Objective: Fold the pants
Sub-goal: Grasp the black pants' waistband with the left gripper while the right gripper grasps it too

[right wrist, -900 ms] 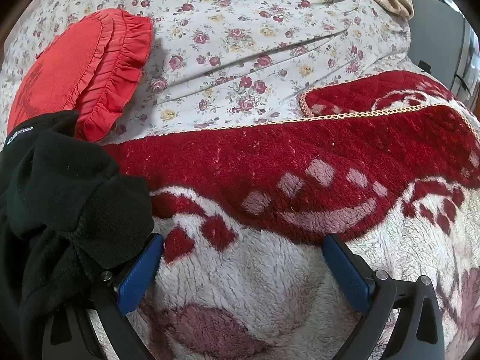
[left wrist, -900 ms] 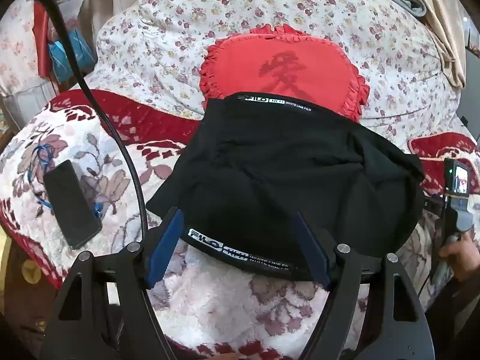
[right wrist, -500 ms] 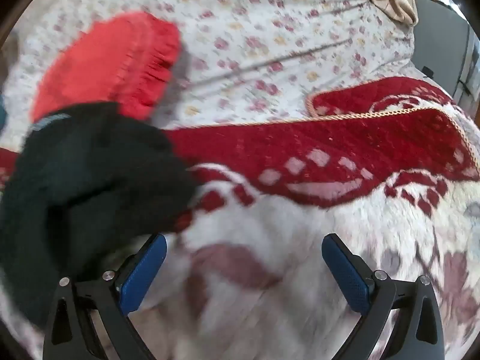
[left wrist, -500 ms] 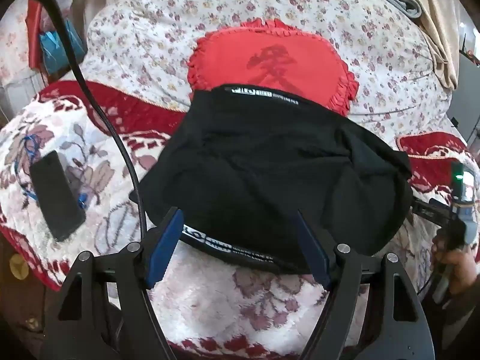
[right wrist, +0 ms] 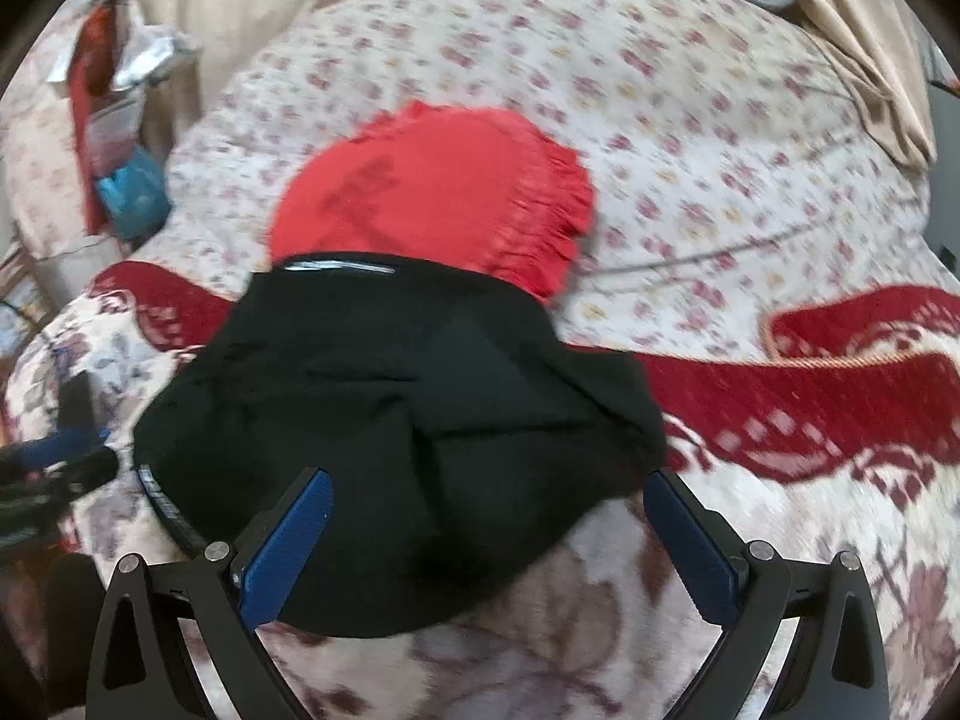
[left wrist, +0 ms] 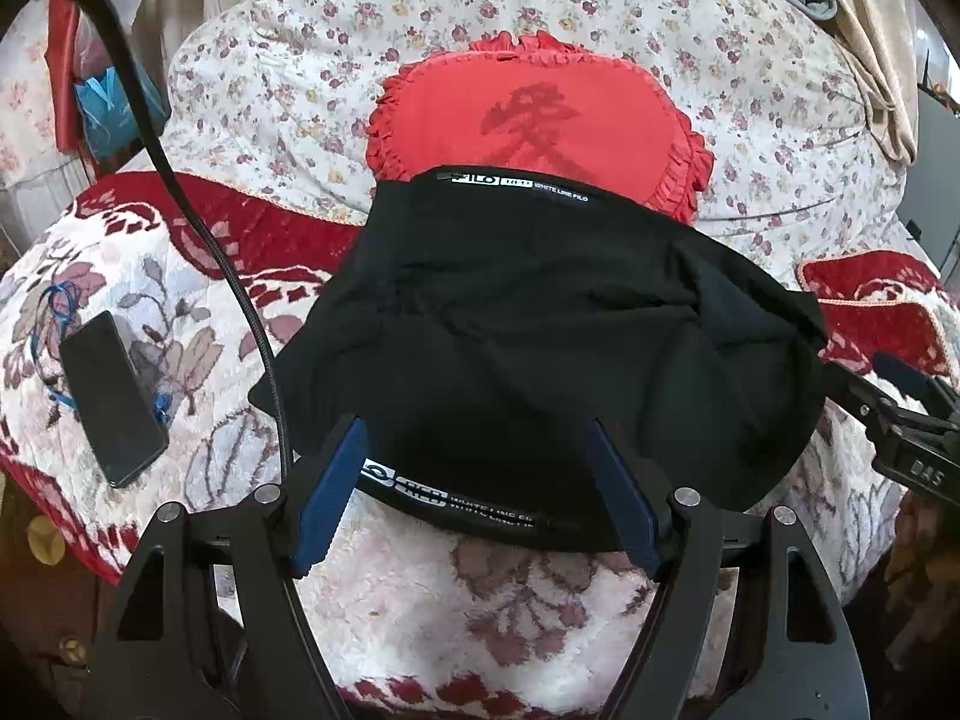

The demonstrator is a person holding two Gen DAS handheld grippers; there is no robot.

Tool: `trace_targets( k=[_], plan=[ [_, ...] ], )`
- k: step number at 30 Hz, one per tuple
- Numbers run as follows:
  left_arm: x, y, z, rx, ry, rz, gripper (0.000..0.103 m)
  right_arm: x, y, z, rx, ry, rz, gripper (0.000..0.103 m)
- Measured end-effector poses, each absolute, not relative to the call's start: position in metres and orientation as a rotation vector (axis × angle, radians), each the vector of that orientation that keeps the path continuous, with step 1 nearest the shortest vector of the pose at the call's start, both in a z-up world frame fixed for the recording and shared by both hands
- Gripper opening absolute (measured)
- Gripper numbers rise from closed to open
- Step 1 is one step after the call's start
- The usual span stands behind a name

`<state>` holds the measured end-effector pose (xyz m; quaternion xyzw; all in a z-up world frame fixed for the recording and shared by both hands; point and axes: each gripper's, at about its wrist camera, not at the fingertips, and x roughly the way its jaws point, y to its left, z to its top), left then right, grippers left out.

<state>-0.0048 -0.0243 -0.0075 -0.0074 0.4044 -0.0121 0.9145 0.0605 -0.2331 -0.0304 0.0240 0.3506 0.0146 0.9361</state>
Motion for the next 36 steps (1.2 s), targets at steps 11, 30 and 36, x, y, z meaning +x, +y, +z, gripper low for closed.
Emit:
trace_targets(
  k=[11,30,36],
  plan=[
    [0.000,-0.023,-0.007,-0.026,0.842,-0.021,0.076,0.064,-0.206,-0.026,0.028,0.741,0.113,0.103],
    [0.009,-0.031,-0.013,-0.038,0.868,-0.023,0.076,0.074,-0.182,-0.027,-0.007,0.776,0.172,0.103],
    [0.012,-0.028,-0.021,-0.048,0.883,-0.025,0.076,0.078,-0.179,-0.031,-0.017,0.793,0.175,0.103]
  ],
)
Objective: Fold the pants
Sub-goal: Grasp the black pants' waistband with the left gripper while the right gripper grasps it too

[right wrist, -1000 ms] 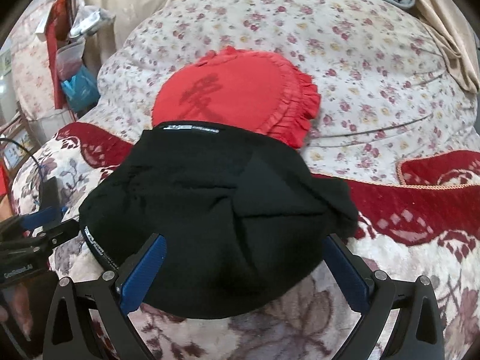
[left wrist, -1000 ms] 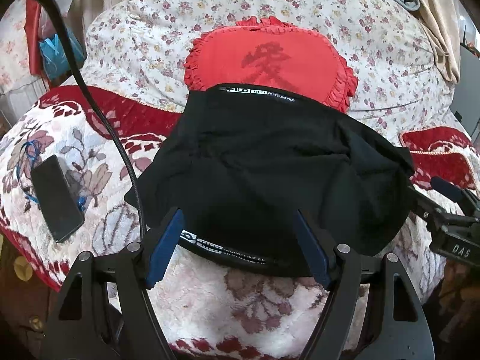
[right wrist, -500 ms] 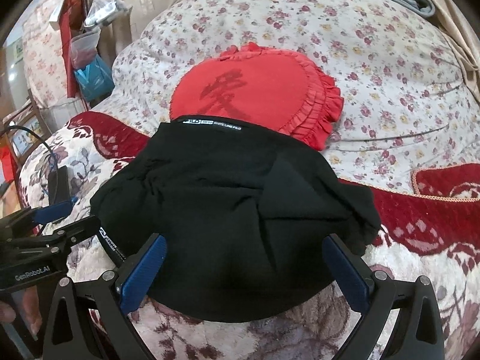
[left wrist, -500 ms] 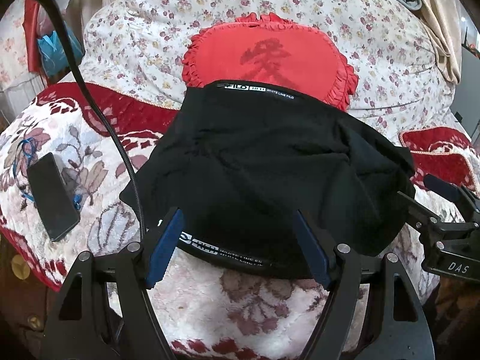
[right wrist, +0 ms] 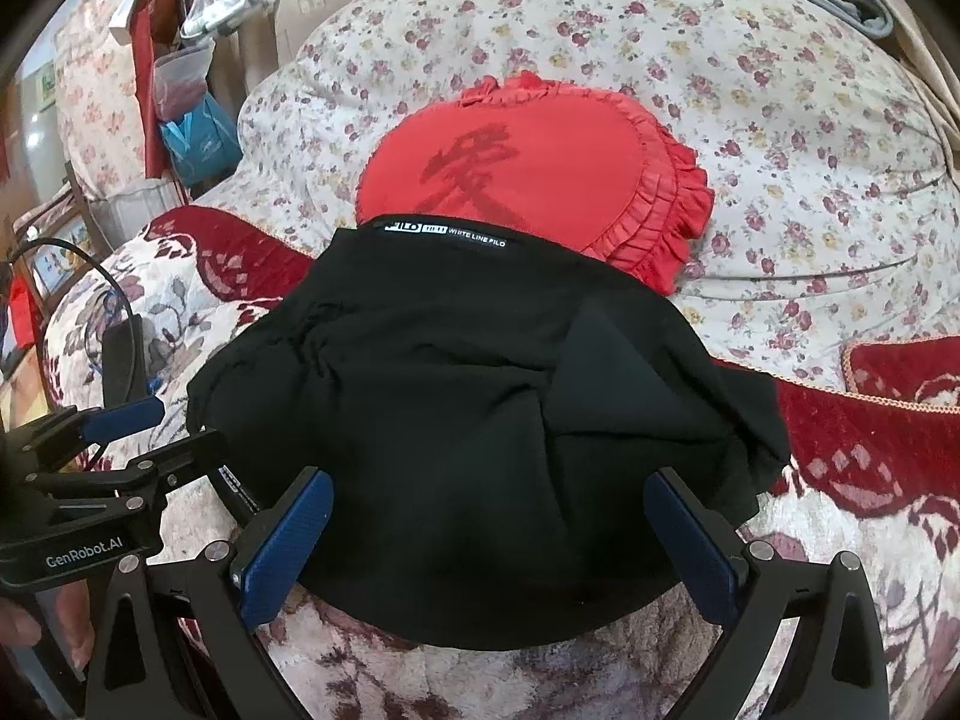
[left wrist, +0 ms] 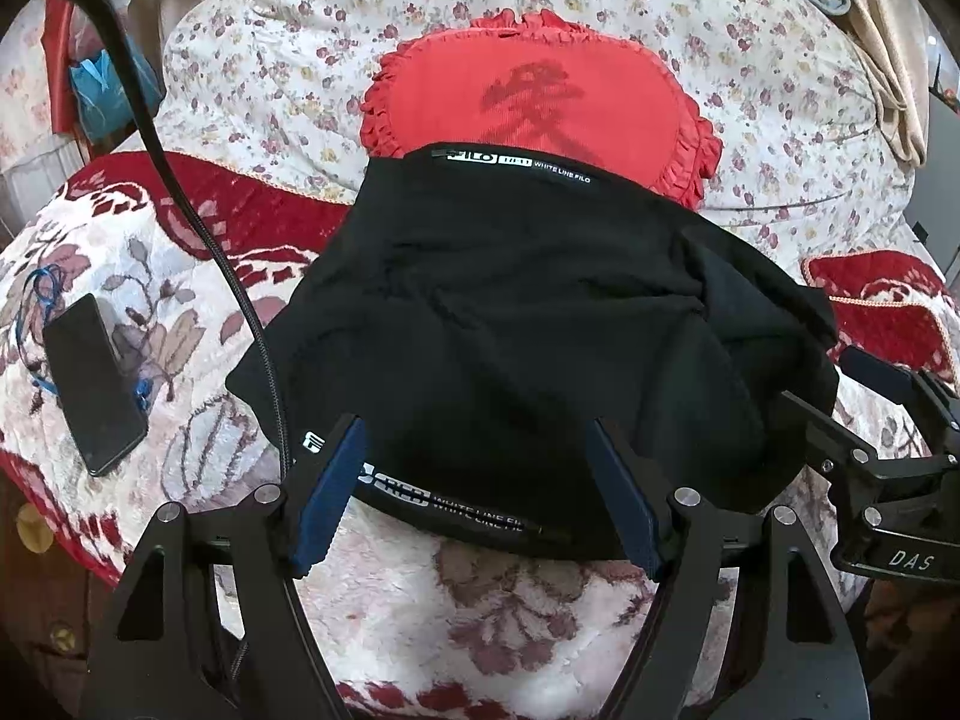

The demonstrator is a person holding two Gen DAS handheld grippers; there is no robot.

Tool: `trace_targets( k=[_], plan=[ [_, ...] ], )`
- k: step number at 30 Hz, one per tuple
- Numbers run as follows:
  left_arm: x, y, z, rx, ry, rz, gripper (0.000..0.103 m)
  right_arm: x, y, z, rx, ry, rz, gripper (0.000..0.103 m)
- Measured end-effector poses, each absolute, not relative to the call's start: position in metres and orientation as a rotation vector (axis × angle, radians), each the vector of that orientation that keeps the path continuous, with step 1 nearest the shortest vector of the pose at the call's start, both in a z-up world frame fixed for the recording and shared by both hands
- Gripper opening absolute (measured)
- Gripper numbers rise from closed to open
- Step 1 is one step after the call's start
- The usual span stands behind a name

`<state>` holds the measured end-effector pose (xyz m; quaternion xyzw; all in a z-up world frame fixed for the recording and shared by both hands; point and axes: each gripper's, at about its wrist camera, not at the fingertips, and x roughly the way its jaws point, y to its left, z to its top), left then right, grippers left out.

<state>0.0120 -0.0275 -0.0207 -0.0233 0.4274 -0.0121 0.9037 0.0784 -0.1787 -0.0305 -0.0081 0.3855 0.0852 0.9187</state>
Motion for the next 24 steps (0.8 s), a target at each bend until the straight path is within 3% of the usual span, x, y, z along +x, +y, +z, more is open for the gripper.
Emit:
trace_targets(
  k=[24],
  plan=[
    [0.028,-0.025,-0.041,-0.063,0.934,-0.024,0.076,0.093,-0.175,-0.050,-0.021,0.847,0.183,0.103]
  ],
)
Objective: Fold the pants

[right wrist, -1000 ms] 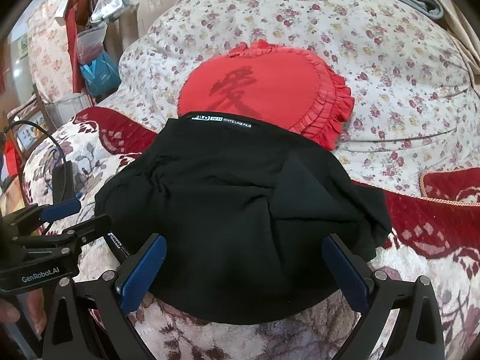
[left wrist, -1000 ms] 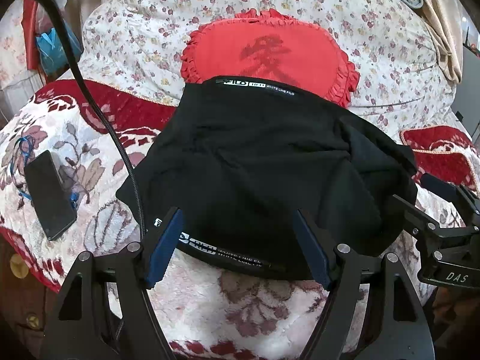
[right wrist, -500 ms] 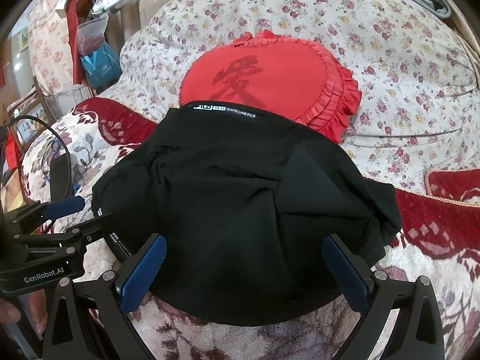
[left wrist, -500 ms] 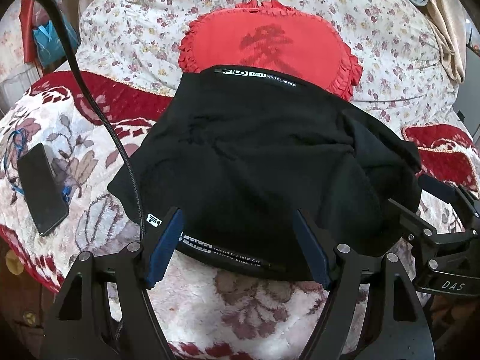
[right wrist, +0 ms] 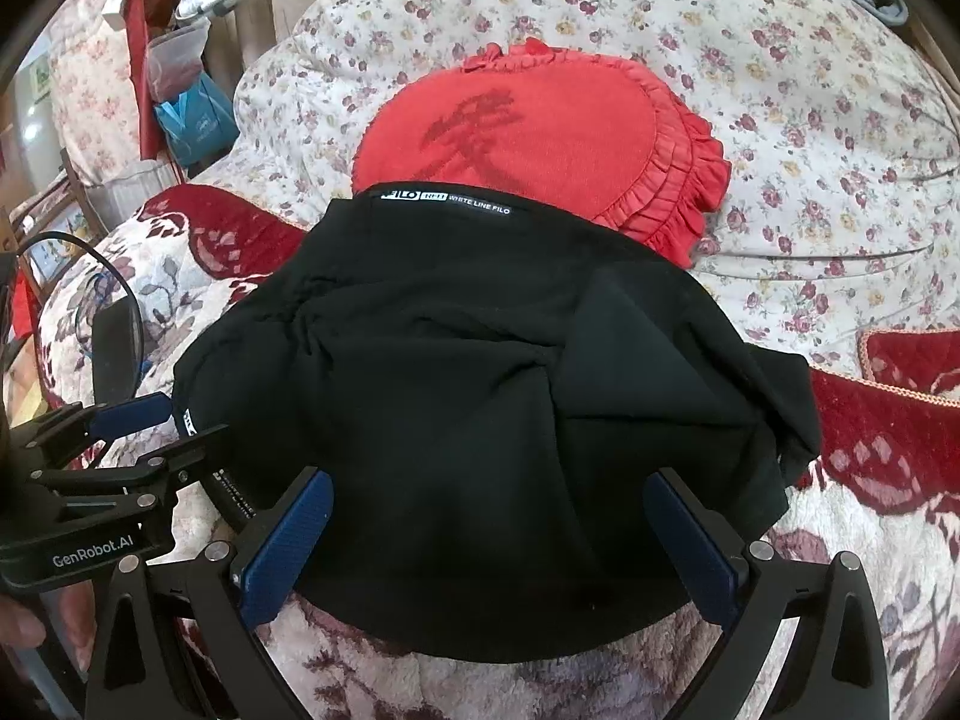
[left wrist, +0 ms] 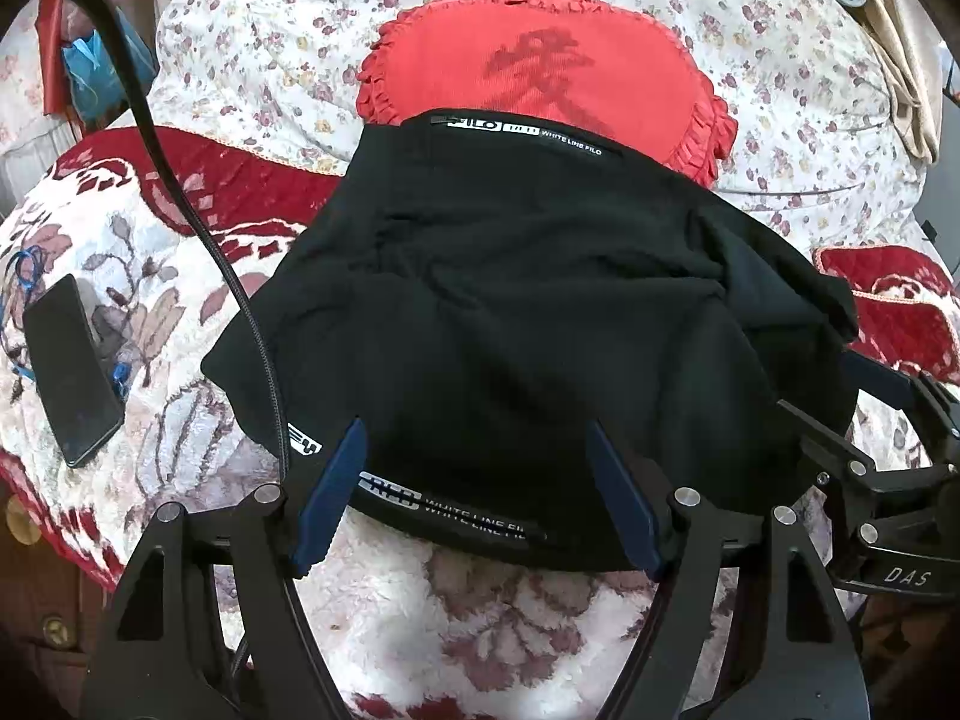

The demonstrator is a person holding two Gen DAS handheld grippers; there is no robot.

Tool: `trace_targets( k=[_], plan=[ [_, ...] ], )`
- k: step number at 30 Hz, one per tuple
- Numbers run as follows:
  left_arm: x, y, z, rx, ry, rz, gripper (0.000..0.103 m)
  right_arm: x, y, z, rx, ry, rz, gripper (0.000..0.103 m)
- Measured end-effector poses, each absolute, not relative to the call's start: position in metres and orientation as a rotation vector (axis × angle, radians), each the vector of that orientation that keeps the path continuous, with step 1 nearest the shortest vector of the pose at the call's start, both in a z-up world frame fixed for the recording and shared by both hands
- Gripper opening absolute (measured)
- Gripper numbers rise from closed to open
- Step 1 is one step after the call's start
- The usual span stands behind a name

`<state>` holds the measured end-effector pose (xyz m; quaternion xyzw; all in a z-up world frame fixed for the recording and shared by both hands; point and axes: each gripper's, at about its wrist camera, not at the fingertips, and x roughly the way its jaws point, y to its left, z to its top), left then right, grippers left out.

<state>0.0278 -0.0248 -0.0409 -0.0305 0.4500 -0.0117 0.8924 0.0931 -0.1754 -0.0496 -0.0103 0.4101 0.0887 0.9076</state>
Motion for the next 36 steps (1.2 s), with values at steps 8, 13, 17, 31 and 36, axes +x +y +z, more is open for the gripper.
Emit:
trace_targets(
  k=[8,13,17,31,36],
  plan=[
    [0.029,-0.026,-0.044,-0.066,0.941,-0.025,0.076,0.095,-0.178,-0.054,-0.019,0.864,0.176,0.103],
    [0.030,-0.026,-0.045,-0.069,0.944,-0.023,0.076,0.096,-0.178,-0.055,-0.020,0.867,0.176,0.103],
    [0.030,-0.025,-0.046,-0.069,0.947,-0.023,0.076,0.097,-0.178,-0.056,-0.020,0.870,0.181,0.103],
    [0.030,-0.024,-0.047,-0.071,0.950,-0.019,0.076,0.098,-0.181,-0.057,-0.012,0.875,0.174,0.103],
    [0.032,-0.020,-0.048,-0.080,0.950,-0.006,0.076,0.102,-0.192,-0.057,0.014,0.882,0.160,0.103]
  ],
)
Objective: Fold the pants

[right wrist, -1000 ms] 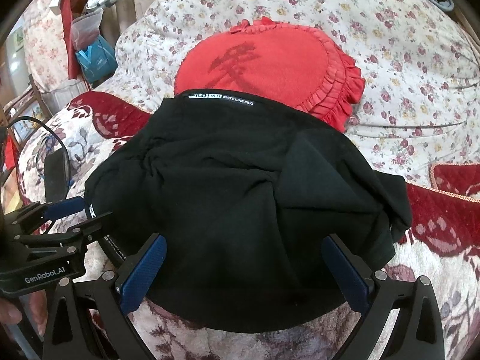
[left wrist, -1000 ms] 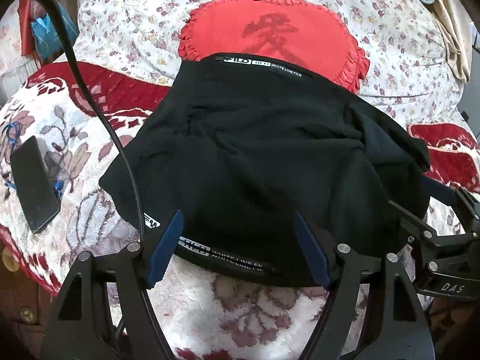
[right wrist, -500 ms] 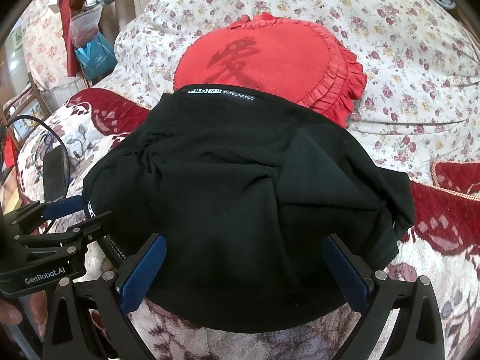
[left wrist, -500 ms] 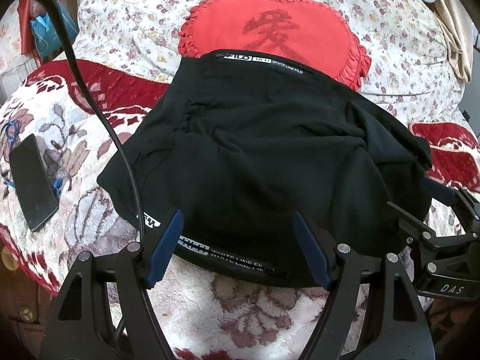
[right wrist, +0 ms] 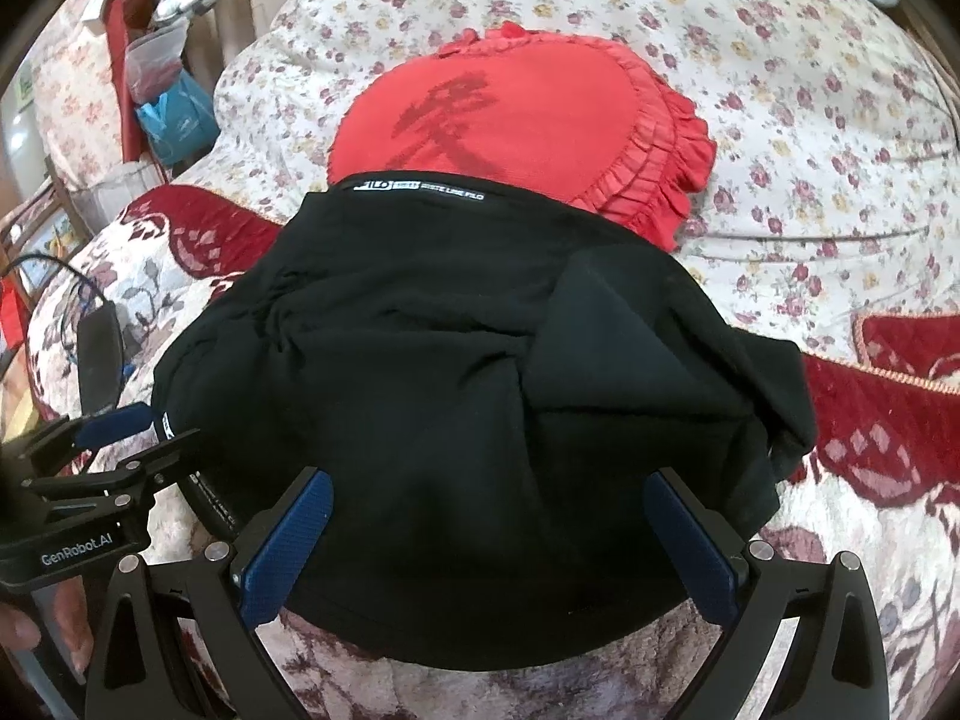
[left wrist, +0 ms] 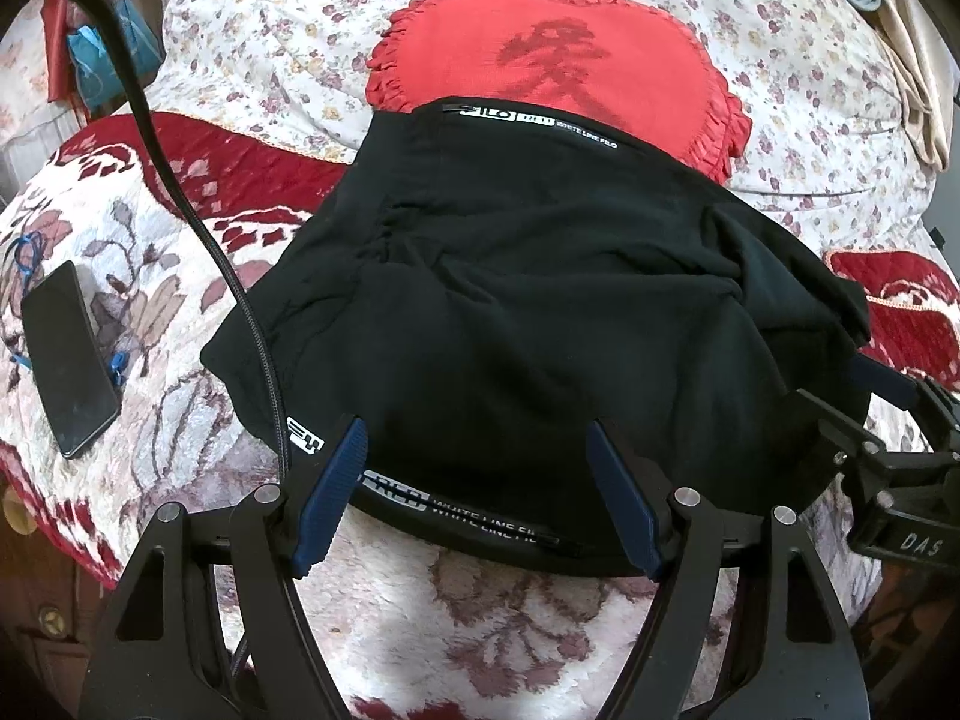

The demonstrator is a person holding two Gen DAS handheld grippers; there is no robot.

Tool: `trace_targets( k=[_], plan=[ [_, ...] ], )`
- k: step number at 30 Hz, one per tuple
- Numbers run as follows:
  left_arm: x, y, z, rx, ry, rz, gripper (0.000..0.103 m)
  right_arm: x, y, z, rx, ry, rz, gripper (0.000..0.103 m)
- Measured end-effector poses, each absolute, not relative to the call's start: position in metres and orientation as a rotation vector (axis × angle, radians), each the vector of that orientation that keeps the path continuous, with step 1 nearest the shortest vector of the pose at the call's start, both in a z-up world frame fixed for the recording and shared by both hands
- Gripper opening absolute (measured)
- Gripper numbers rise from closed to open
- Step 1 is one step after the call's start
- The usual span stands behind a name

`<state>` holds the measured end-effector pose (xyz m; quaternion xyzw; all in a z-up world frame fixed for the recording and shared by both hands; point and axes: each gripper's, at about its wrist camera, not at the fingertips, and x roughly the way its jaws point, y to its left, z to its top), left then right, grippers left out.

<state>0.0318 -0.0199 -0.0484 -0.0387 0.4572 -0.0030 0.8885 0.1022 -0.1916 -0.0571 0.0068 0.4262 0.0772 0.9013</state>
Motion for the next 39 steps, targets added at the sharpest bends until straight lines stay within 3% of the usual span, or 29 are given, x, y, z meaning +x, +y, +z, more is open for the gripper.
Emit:
trace_targets(
  k=[21,26,32,33,34,35,36,39],
  plan=[
    [0.027,0.001,-0.046,-0.104,0.958,0.008,0.076,0.115,-0.216,-0.044,-0.005,0.833,0.086,0.103],
    [0.028,0.029,-0.053,-0.166,0.973,0.059,0.076,0.143,-0.250,-0.032,-0.015,0.784,-0.005,0.103],
    [0.032,0.045,-0.066,-0.213,1.005,0.088,0.076,0.203,-0.279,-0.059,-0.037,0.882,-0.040,0.101],
    [0.032,0.048,-0.067,-0.217,1.010,0.091,0.076,0.209,-0.284,-0.064,0.003,0.894,0.001,0.088],
    [0.034,0.050,-0.069,-0.219,1.014,0.098,0.076,0.217,-0.289,-0.071,0.074,0.913,0.069,0.056],
    [0.035,0.051,-0.070,-0.221,1.016,0.101,0.076,0.225,-0.293,-0.078,0.132,0.946,0.112,0.035],
    [0.036,0.053,-0.072,-0.223,1.019,0.106,0.076,0.231,-0.295,-0.084,0.145,0.979,0.120,0.006],
    [0.039,0.055,-0.075,-0.227,1.029,0.112,0.076,0.243,-0.292,-0.077,0.057,0.964,0.111,0.004]
  ],
)
